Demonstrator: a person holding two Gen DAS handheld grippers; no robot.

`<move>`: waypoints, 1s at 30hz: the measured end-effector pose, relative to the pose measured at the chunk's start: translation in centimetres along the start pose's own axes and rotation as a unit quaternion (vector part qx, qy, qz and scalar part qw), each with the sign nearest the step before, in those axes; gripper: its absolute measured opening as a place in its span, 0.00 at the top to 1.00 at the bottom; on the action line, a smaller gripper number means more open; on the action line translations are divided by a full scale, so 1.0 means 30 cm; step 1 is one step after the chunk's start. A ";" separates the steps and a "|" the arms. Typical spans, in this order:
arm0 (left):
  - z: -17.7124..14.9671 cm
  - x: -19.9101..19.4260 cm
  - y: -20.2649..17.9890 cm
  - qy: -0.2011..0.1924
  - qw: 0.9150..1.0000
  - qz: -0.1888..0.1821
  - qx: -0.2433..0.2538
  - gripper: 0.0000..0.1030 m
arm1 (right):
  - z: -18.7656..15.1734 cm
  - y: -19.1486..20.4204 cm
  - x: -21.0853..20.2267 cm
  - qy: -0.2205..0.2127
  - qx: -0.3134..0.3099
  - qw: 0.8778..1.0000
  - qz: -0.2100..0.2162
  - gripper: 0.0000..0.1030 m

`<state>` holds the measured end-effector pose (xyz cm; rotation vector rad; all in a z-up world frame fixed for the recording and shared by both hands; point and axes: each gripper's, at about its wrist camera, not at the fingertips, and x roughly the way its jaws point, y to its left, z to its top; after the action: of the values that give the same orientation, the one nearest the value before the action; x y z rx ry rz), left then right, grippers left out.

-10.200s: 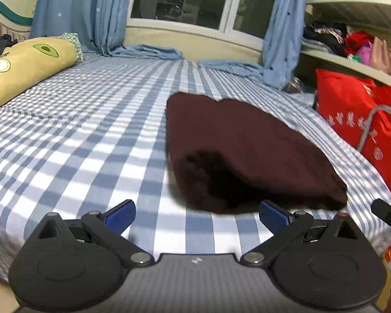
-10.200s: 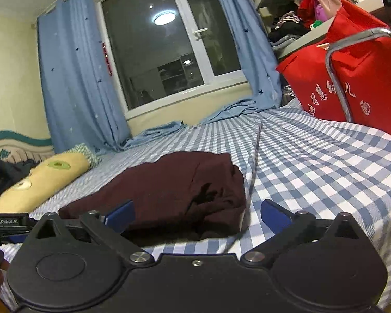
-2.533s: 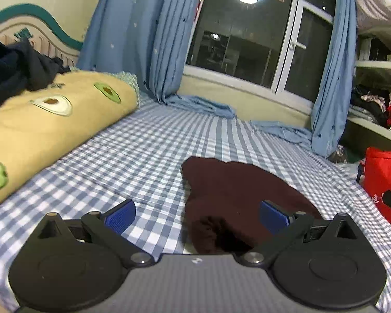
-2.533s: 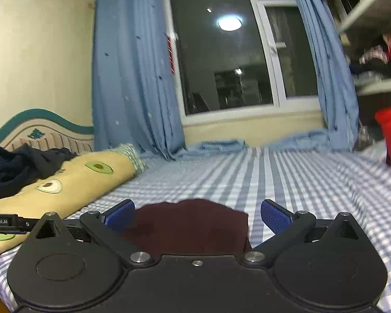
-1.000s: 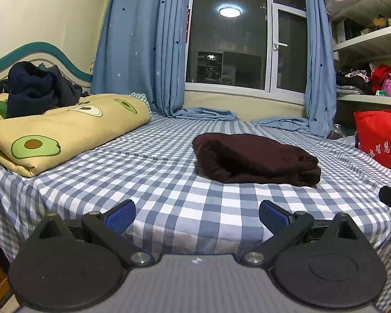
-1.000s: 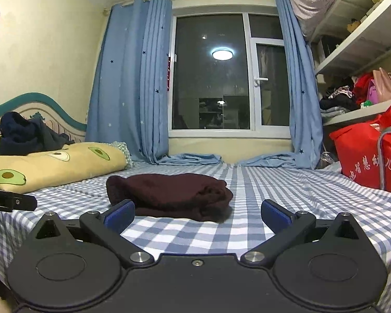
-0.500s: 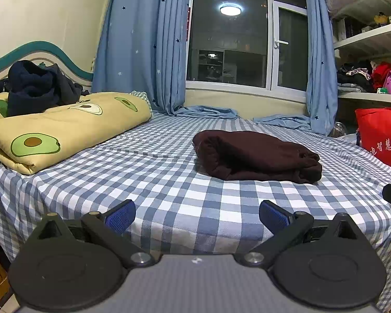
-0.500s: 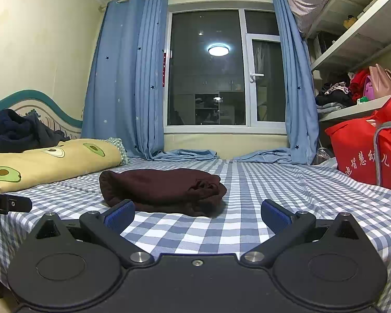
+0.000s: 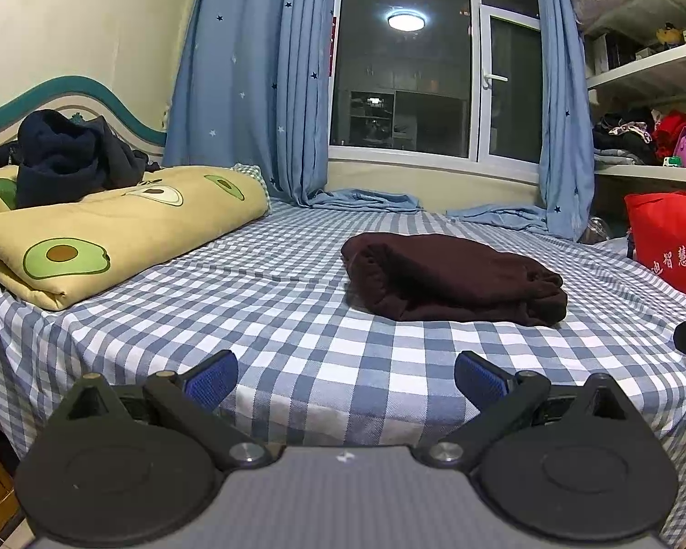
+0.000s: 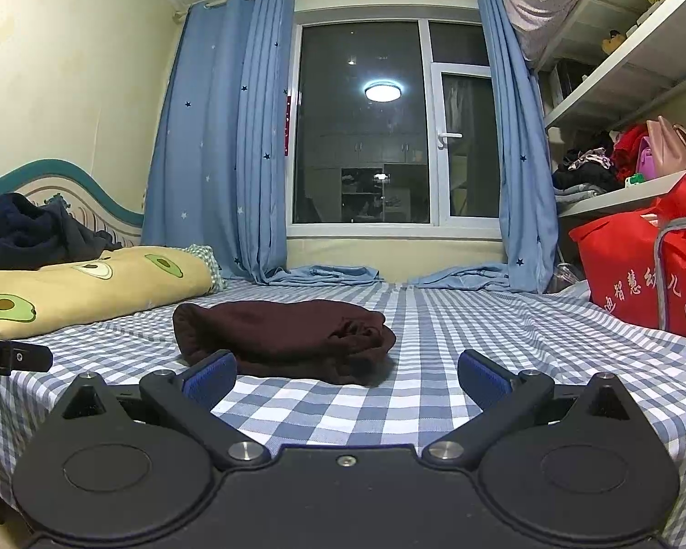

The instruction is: Fold small clothes

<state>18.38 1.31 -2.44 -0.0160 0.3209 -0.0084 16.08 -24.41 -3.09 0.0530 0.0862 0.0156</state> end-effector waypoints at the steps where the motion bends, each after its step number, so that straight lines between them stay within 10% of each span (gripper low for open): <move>1: 0.000 0.000 0.001 0.000 1.000 0.001 -0.001 0.01 | 0.000 0.000 0.000 0.000 0.000 1.000 0.000 0.00; 30: -0.011 -0.005 0.018 0.004 1.000 0.007 -0.015 0.01 | -0.004 0.003 0.000 0.004 -0.002 1.000 0.006 0.00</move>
<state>18.14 1.84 -2.71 -0.0443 0.3298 0.0113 16.06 -24.31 -3.21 0.0500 0.0943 0.0284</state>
